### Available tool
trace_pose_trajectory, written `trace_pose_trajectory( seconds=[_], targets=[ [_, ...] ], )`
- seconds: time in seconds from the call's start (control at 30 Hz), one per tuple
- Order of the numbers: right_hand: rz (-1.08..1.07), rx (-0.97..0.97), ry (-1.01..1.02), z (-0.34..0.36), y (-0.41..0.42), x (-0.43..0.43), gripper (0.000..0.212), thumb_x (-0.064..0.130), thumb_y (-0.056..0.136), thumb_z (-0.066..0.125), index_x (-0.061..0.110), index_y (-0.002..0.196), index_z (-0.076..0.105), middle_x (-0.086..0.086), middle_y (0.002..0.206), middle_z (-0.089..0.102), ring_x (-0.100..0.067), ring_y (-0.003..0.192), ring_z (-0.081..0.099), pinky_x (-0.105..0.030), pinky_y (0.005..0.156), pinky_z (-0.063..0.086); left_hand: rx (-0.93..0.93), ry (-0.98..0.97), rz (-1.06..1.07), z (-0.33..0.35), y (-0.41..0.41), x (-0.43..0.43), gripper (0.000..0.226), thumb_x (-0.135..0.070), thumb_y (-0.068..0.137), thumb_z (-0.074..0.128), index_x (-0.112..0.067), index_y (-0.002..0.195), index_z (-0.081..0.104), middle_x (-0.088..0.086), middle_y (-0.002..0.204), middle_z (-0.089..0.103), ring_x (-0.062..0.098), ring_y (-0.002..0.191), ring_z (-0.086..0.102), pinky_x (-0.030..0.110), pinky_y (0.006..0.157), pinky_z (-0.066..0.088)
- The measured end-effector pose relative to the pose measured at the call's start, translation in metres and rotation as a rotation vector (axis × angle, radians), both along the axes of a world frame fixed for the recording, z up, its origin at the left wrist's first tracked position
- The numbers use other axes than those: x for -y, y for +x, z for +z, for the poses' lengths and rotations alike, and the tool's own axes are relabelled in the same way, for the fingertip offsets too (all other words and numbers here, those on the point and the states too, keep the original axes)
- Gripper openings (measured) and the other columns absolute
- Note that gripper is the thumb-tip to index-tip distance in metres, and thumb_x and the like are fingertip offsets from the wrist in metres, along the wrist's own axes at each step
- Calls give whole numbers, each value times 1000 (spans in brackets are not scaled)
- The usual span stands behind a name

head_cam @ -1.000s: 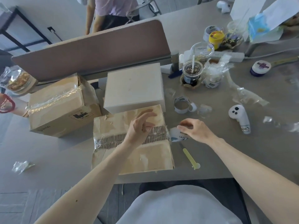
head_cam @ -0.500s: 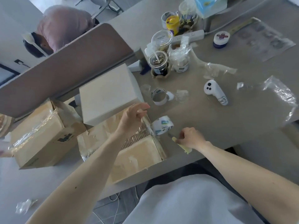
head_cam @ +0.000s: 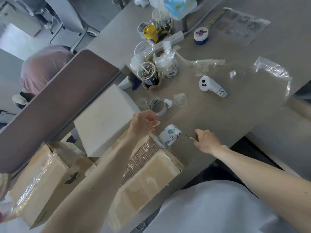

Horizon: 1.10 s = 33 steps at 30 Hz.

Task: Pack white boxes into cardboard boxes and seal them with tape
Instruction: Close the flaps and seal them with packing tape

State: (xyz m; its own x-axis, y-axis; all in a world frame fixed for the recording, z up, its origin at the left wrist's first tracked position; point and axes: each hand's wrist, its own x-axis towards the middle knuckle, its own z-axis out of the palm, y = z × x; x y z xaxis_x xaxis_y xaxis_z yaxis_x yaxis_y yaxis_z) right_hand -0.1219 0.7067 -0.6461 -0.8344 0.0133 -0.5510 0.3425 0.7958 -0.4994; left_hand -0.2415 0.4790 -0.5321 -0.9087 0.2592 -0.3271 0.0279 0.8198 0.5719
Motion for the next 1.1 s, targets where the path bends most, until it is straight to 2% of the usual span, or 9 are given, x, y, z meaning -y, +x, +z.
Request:
trace_pose_trajectory(
  seconds=[0.13, 0.2, 0.3, 0.4, 0.5, 0.67, 0.83, 1.0, 1.1],
  targets=[
    [-131, -50, -47, 19, 15, -8, 12, 26, 89, 62, 20, 89, 51, -3, 83, 63, -23, 73, 61, -32, 62, 50, 187, -208, -258, -19, -22, -16, 28, -36, 83, 78, -19, 104, 73, -5, 95, 73, 8, 86, 67, 28, 87, 55],
    [-172, -87, -65, 28, 22, -13, 14, 25, 89, 64, 21, 88, 51, 0, 80, 63, -20, 70, 59, -27, 55, 42, 304, -254, -368, -26, -31, -26, 38, -53, 80, 74, -20, 99, 74, -6, 92, 71, 9, 86, 65, 28, 83, 54],
    [-214, -133, -136, 45, 33, -17, 17, 28, 88, 66, 22, 84, 50, 6, 74, 60, -15, 66, 57, -19, 49, 34, 463, -296, -523, -32, -37, -36, 56, -72, 74, 66, -16, 77, 64, -5, 69, 60, 8, 61, 55, 24, 60, 44],
    [-295, -162, -216, 59, 42, -12, 23, 37, 86, 68, 23, 81, 51, 5, 73, 61, -10, 62, 54, -16, 51, 37, 634, -352, -589, -37, -40, -39, 42, -52, 85, 71, -13, 76, 60, -1, 64, 53, 11, 50, 49, 23, 52, 39],
    [-386, -189, -262, 69, 51, -5, 28, 52, 84, 66, 26, 79, 56, 4, 73, 63, -7, 63, 57, -20, 57, 44, 701, -323, -604, -45, -40, -41, 41, -46, 86, 74, -7, 87, 60, 10, 76, 53, 20, 63, 48, 32, 60, 37],
    [-414, -203, -334, 82, 58, 11, 32, 40, 95, 57, 20, 71, 61, 7, 54, 51, -6, 48, 42, -17, 49, 32, 605, -185, -697, -56, -39, -41, 44, -43, 85, 73, -5, 78, 54, 5, 66, 45, 18, 58, 40, 31, 56, 30],
    [-379, -193, -339, 91, 57, 26, 29, 27, 98, 51, 10, 77, 63, 7, 53, 45, -7, 48, 37, -18, 47, 27, 406, -128, -680, -60, -38, -42, 24, -27, 84, 77, -4, 91, 69, 4, 78, 67, 16, 66, 58, 24, 58, 41],
    [-294, -335, -298, 101, 51, 42, 15, 25, 96, 59, 15, 93, 69, 2, 65, 62, -7, 46, 53, -19, 46, 38, 498, 41, -541, -59, -43, -39, 23, -14, 79, 83, 2, 92, 71, 15, 82, 75, 23, 62, 70, 38, 62, 58],
    [-270, -458, -160, 98, 45, 54, 14, 24, 90, 66, 12, 91, 73, 7, 68, 59, -8, 53, 48, -19, 52, 34, 565, 113, -470, -53, -42, -39, 23, -5, 74, 85, -1, 94, 73, 12, 81, 76, 25, 68, 73, 35, 65, 62]
  ],
)
